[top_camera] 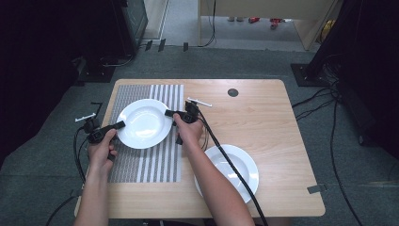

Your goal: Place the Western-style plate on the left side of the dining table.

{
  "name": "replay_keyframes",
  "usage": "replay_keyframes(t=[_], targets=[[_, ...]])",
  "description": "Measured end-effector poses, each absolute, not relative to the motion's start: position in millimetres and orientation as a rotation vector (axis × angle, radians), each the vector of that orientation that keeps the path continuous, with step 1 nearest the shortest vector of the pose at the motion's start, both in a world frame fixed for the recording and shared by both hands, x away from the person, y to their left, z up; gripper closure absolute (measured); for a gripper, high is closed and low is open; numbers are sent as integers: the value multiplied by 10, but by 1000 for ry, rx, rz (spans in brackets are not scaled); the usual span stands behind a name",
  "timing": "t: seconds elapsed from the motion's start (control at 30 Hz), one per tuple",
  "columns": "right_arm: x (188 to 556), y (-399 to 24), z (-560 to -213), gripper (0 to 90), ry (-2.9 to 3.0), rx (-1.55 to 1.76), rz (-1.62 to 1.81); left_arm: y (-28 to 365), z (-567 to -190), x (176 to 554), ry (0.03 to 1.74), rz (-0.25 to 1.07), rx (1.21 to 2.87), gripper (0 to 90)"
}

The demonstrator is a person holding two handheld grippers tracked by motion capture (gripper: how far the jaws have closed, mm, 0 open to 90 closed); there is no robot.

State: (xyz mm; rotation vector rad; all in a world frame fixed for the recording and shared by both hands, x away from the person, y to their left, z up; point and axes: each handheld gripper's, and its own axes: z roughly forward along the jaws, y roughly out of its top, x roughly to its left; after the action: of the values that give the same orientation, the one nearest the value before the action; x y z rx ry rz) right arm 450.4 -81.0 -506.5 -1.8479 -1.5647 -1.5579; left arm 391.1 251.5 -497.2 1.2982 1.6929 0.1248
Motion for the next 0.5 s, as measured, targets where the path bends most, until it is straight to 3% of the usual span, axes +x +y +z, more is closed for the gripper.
replay_keyframes(t=[0.5], targets=[[4585,-778,-5175,818,-1555,-1894,-1553,2509,-5074,3963,1720,118,1296,719]])
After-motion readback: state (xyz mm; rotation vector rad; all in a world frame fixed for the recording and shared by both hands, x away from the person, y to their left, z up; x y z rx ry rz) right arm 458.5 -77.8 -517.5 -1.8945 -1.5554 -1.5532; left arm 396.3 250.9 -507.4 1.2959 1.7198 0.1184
